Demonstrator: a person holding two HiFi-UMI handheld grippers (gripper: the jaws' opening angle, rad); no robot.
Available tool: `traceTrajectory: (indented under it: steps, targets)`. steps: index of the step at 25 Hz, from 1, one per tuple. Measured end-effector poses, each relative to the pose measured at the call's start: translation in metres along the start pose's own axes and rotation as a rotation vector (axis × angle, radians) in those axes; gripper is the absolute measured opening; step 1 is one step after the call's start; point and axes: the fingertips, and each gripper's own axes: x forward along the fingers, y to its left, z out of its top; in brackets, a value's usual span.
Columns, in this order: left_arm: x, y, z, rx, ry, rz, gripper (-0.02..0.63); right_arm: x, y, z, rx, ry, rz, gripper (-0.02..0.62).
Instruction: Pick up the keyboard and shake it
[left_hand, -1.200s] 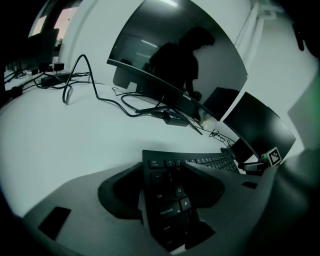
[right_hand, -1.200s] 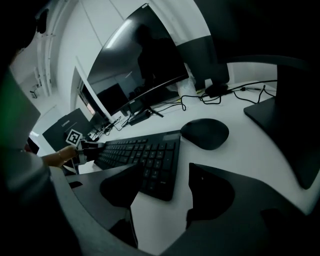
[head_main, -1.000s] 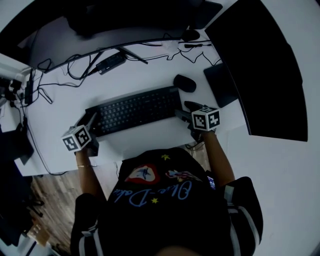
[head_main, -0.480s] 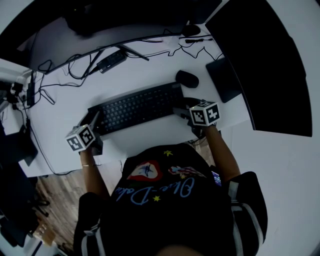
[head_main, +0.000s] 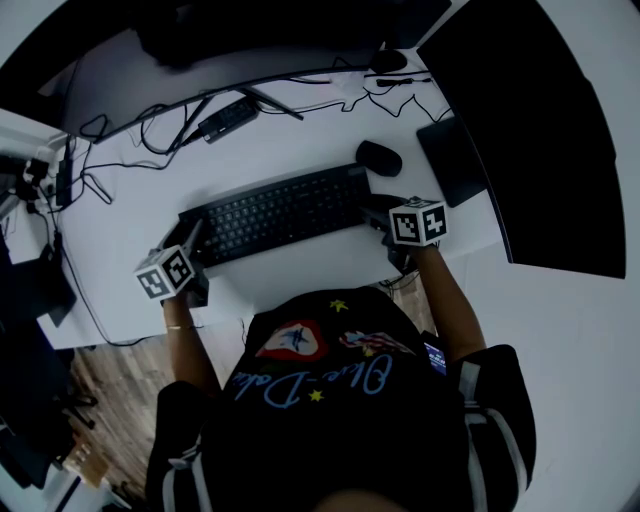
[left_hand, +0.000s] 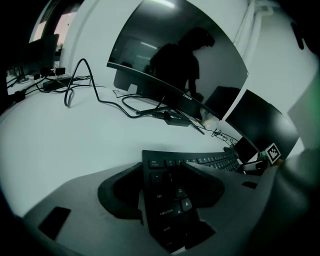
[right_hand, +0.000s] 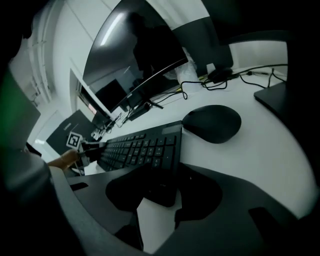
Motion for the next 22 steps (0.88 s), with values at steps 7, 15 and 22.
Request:
traceTrajectory:
  steps: [7,15,22]
  targets:
    - [-0.005,0.001,0.004,-0.004,-0.058,0.026,0.212,-0.001,0.001,0.002,0.028,-0.055,-0.007,0.132]
    - [-0.026,-0.001,0.017,0.043,-0.146,0.041,0.212,-0.006,0.009,-0.006,0.016,-0.12,-0.011,0.132]
    - [-0.05,-0.012,0.047,0.102,-0.283,0.02,0.212,-0.022,0.029,0.021,-0.068,-0.255,-0.011,0.132]
